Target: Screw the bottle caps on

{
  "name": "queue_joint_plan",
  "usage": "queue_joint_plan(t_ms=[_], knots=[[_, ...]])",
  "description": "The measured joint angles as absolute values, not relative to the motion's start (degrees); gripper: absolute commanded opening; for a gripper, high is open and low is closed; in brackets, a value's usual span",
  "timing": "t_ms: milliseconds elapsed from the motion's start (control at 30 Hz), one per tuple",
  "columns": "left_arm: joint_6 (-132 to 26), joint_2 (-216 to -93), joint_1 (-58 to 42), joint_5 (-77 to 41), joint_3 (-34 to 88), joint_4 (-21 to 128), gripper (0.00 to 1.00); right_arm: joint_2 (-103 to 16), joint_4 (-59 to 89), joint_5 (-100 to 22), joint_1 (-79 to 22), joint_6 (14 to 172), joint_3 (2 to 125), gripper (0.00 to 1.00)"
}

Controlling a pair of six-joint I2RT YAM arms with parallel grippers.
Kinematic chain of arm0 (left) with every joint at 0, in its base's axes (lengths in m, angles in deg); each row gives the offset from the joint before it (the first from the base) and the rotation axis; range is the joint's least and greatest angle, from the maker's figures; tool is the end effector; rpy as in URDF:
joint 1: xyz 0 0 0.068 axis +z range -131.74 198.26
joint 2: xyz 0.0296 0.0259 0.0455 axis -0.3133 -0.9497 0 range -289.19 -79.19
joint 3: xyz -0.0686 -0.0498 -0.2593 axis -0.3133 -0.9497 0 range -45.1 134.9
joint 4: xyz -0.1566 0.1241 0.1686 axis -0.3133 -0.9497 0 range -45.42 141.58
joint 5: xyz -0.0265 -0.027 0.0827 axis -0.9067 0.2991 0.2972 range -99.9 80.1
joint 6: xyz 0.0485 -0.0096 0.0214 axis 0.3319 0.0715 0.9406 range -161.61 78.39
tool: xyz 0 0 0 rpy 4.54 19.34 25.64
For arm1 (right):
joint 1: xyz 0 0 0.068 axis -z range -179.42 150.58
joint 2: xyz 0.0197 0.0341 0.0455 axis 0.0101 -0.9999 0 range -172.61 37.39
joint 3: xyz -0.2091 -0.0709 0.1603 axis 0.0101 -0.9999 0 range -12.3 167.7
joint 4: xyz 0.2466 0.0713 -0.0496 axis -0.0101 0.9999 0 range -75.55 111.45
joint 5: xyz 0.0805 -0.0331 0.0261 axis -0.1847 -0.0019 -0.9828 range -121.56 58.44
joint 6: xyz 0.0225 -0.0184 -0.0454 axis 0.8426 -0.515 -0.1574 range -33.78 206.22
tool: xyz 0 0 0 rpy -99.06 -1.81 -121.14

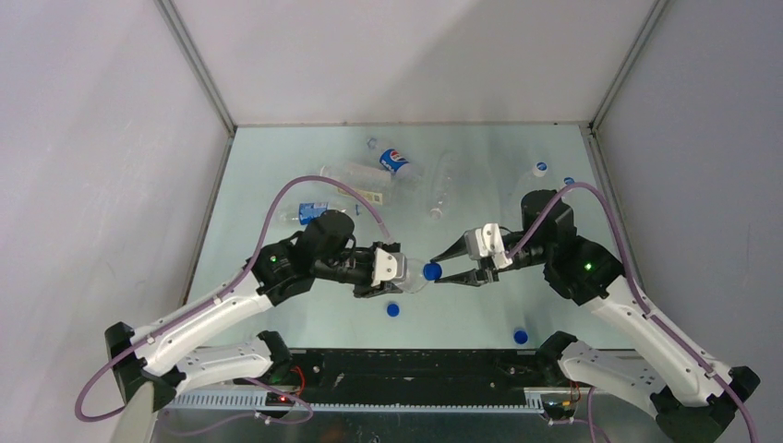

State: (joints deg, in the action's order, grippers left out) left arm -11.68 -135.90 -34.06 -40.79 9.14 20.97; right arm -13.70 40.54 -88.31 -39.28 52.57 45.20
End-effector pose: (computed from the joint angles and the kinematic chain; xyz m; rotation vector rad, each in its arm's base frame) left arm 0.1139 -0.1774 0.3266 1.6479 1.4002 -0.8047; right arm 0.1183 0.1375 0.3743 -1.5816 1.0046 1.0113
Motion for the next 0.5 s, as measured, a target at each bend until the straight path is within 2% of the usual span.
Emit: queue_joint_plan(t_ms=[67,267,400,500], knots=[[-11.68,-135.90,-34.06,-40.86,9.14,20.92,0.13,-13.83,40.47,-88.25,-39.28,52.68,45.20,0.32],[-12.81,-135.94,-34.06,-40.51,9.14,21.01,0.14,-14.03,40.03,-86.17,-39.83,55.96,45.37,0.02],[-14.67,-135.24,-34.63,-34.91,8.33,22.65,0.14,-14.64,37.41,-77.45,-41.79,65.49,45.35,0.00],[-15.11,-133.01,-37.29,-24.07,4.68,28.59,0.14,-15.54,34.39,-67.05,-43.15,77.64,44.80,0.00]])
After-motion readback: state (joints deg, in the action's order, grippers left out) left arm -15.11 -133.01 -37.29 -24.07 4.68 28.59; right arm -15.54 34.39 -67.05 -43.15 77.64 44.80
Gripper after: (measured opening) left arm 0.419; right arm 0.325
